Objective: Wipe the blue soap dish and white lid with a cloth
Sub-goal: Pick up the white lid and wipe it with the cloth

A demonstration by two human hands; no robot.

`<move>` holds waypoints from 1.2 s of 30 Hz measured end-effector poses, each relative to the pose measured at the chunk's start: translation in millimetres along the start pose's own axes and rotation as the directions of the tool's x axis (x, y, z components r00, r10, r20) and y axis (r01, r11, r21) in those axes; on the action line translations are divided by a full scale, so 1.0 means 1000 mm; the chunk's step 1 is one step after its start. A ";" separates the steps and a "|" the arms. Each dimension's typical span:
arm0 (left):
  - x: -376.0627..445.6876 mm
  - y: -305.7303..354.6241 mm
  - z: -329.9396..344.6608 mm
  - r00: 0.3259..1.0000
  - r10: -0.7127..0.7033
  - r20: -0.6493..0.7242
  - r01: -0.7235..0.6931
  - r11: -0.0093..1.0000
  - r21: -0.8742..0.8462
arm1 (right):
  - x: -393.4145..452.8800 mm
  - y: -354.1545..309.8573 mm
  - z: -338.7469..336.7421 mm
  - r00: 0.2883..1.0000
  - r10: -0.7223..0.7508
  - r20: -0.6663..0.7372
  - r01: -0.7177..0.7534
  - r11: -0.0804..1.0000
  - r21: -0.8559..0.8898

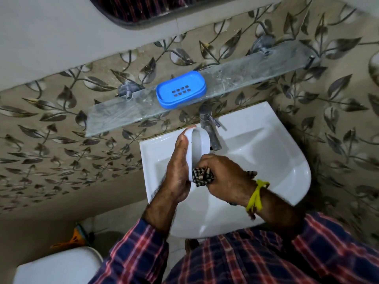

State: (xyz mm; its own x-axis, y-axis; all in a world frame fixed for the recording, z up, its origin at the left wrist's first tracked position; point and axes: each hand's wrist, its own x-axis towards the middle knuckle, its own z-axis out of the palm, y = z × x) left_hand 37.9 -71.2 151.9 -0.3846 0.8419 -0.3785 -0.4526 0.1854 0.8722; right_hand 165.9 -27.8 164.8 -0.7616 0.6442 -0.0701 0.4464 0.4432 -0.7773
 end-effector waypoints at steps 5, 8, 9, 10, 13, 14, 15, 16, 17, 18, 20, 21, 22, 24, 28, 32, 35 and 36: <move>0.000 0.016 -0.002 0.995 -0.098 -0.021 0.096 0.993 -0.072 | -0.001 0.006 0.008 0.992 -0.128 -0.009 0.128 0.982 0.141; 0.002 0.018 -0.002 0.993 -0.114 -0.033 0.112 0.992 -0.066 | -0.002 0.008 0.011 0.975 -0.196 -0.103 0.191 0.980 -0.048; 0.002 0.018 -0.001 0.991 -0.129 -0.019 0.127 0.990 -0.065 | -0.002 0.007 0.012 0.971 -0.196 -0.135 0.186 0.979 -0.089; 0.002 0.018 0.000 0.991 -0.135 -0.016 0.135 0.990 -0.042 | -0.002 0.009 0.012 0.969 -0.176 -0.175 0.168 0.984 -0.058; -0.004 0.010 -0.008 0.997 0.067 0.023 -0.071 0.948 0.310 | 0.002 0.011 0.002 0.967 0.089 -0.238 -0.006 0.944 0.331; -0.007 0.004 -0.013 0.966 0.240 0.091 -0.254 0.845 0.471 | 0.003 0.012 -0.005 0.964 0.187 -0.189 -0.073 0.869 0.489; -0.010 -0.003 -0.018 0.894 0.402 0.197 -0.434 0.669 0.604 | 0.003 0.011 -0.011 0.962 0.239 -0.128 -0.112 0.779 0.616; -0.012 -0.010 -0.022 0.810 0.497 0.313 -0.563 0.507 0.653 | 0.002 0.009 -0.018 0.961 0.270 -0.062 -0.149 0.692 0.706; -0.014 -0.016 -0.024 0.744 0.535 0.400 -0.642 0.407 0.650 | 0.002 0.007 -0.023 0.958 0.286 0.007 -0.187 0.608 0.772; -0.013 -0.022 -0.026 0.708 0.552 0.441 -0.682 0.370 0.631 | 0.002 0.005 -0.027 0.955 0.287 0.073 -0.224 0.537 0.813; -0.007 -0.030 -0.024 0.731 0.537 0.421 -0.672 0.456 0.584 | 0.006 -0.001 -0.030 0.947 0.292 0.137 -0.264 0.458 0.849; -0.004 -0.031 -0.021 0.769 0.516 0.378 -0.636 0.550 0.542 | 0.009 -0.002 -0.029 0.943 0.297 0.148 -0.269 0.422 0.866; -0.001 -0.032 -0.017 0.803 0.495 0.333 -0.595 0.630 0.499 | 0.011 -0.004 -0.028 0.942 0.303 0.145 -0.263 0.396 0.880; -0.001 -0.029 -0.011 0.842 0.478 0.252 -0.538 0.702 0.466 | 0.012 -0.006 -0.025 0.949 0.284 0.135 -0.238 0.370 0.898; -0.006 -0.022 -0.007 0.859 0.462 0.221 -0.512 0.766 0.390 | 0.005 -0.002 -0.023 0.967 0.179 0.180 -0.239 0.400 0.885; -0.007 -0.020 0.000 0.907 0.392 0.153 -0.421 0.851 0.314 | 0.006 -0.002 -0.029 0.971 0.156 0.183 -0.234 0.444 0.865; -0.002 -0.013 0.003 0.912 0.393 0.117 -0.410 0.862 0.299 | 0.010 -0.002 -0.026 0.978 0.141 0.152 -0.204 0.520 0.830; 0.000 -0.012 0.004 0.912 0.397 0.102 -0.409 0.862 0.300 | 0.012 -0.003 -0.026 0.980 0.145 0.137 -0.195 0.550 0.812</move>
State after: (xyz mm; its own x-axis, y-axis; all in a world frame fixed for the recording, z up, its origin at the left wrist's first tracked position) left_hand 46.2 -71.7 142.8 -0.4482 0.8933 0.0325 0.0079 -0.0324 0.9994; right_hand 167.7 -5.4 182.3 -0.7459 0.6102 -0.2669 0.0121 -0.3884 -0.9214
